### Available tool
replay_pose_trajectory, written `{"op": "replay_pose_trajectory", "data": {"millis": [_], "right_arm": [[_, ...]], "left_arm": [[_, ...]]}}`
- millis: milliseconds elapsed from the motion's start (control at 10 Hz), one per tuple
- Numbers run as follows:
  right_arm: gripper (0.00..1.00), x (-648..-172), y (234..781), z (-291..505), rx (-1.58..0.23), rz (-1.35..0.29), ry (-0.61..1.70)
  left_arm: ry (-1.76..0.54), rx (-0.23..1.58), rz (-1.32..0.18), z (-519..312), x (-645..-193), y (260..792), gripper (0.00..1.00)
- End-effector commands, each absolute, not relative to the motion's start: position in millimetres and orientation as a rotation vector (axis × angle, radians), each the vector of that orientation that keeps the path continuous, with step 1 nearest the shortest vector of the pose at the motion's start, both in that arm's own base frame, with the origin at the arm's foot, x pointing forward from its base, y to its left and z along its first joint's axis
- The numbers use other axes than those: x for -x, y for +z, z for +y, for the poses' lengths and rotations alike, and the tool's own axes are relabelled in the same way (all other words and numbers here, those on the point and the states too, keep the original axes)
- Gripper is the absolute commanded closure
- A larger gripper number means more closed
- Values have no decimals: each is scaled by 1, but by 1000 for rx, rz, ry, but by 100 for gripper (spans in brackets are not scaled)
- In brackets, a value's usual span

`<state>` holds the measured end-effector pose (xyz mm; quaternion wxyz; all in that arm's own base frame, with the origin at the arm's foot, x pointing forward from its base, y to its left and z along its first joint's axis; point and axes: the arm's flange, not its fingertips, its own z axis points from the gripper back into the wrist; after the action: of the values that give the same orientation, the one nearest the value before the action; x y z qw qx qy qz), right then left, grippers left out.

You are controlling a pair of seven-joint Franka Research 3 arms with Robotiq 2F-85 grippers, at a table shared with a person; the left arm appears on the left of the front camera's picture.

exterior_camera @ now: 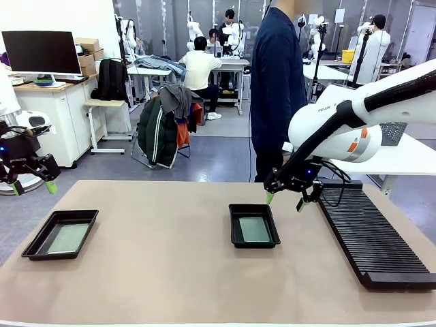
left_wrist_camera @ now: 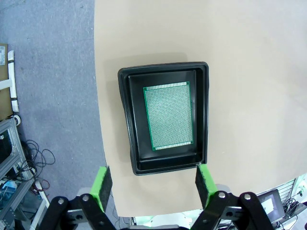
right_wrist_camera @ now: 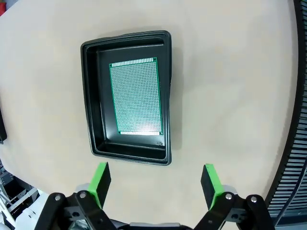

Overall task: Inspect and transfer BCBs to ESD trays.
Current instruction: Pick up the Blank PCB from the PCB Rack and place it in the right ESD tray, then pick up the ESD tray and place it on the left side of the table.

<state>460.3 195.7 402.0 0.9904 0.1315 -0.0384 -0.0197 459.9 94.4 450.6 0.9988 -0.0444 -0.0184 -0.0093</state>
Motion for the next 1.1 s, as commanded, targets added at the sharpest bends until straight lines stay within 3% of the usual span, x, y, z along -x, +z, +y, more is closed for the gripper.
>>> {"op": "replay_pose_trajectory", "data": {"millis": [0,1000], "right_arm": [[0,-460,402,197,-264,-76,-37],[0,-460,402,197,-264,-76,-37]], "left_arm": [[-15,89,-44,95,-459,450,7],[-15,89,-44,95,-459,450,7]]}}
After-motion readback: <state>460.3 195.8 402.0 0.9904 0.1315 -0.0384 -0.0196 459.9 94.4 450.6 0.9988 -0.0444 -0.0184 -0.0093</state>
